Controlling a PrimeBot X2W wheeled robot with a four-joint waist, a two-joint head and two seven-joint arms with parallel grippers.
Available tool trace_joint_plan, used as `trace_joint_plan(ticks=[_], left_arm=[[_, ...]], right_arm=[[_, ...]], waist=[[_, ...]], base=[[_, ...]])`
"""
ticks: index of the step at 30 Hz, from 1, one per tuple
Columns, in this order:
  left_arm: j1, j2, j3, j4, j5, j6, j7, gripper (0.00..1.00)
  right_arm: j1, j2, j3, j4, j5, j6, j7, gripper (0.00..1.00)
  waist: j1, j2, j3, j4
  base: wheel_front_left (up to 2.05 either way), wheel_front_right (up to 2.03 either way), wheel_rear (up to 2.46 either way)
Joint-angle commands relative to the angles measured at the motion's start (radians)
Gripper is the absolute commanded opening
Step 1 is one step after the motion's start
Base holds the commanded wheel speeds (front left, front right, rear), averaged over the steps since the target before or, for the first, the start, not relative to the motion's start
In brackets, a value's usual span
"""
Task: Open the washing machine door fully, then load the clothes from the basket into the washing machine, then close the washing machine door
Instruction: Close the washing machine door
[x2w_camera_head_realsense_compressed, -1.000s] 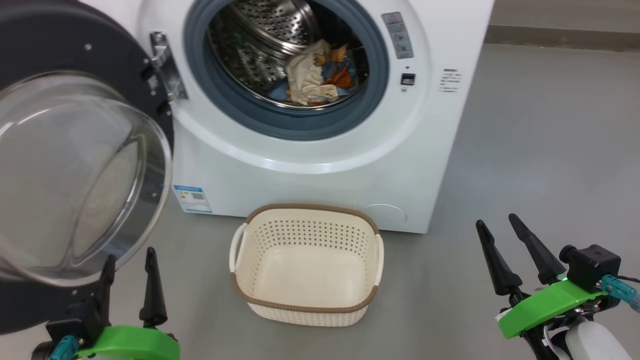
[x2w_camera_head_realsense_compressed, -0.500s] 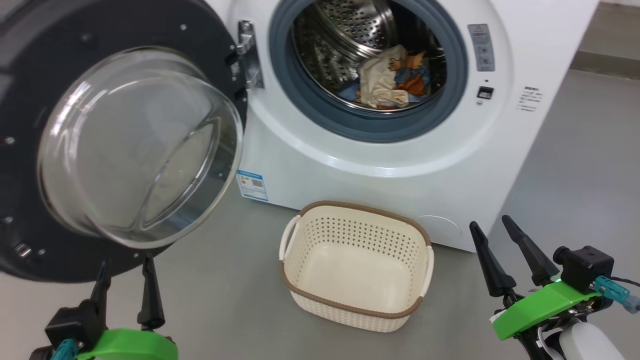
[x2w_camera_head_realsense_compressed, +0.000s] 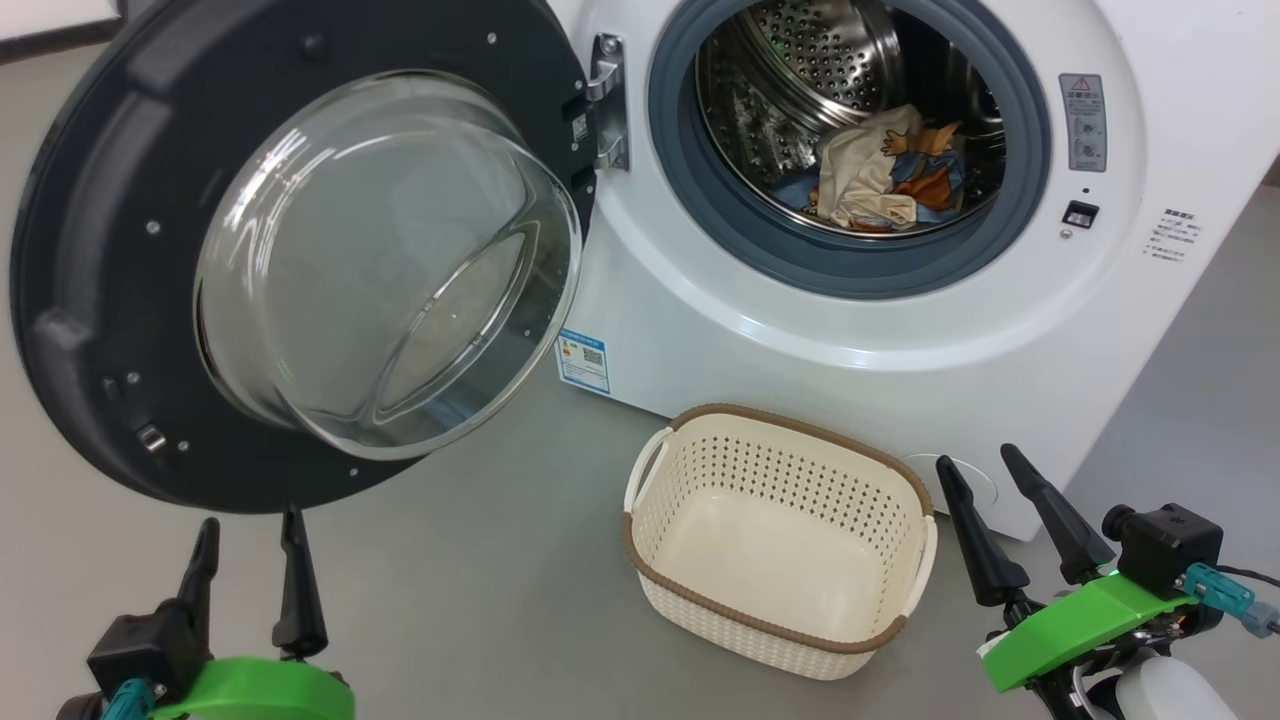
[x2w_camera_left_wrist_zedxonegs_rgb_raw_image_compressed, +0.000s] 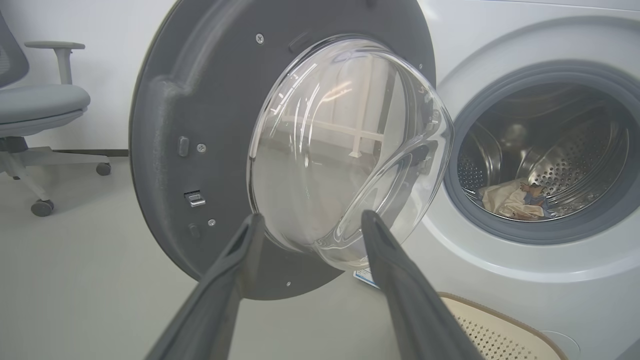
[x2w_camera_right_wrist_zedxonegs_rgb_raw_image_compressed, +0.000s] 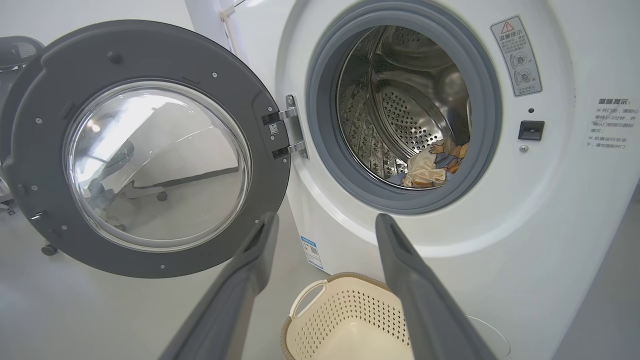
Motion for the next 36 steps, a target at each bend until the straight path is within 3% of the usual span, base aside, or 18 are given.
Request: trace_joint_plan(ticks=[1, 36], left_arm=[[-0.010, 0.012, 0.033, -0.032, 0.005, 0.007, -0.004, 1.00], [-0.012, 0.012, 0.037, -0.050, 0.002, 0.010, -0.004, 1.00]], right_arm=[[-0.003, -0.004, 0.020, -0.021, -0.008, 0.001, -0.008, 1.00], [-0.006, -0.014, 0.027, -0.028, -0.001, 0.001, -0.008, 1.00]], waist=[[0.0000, 0.0000, 0.002, 0.012], [0.0000, 0.0000, 0.019, -0.001]], base=[[0.00, 0.00, 0.00], [0.00, 0.00, 0.00]])
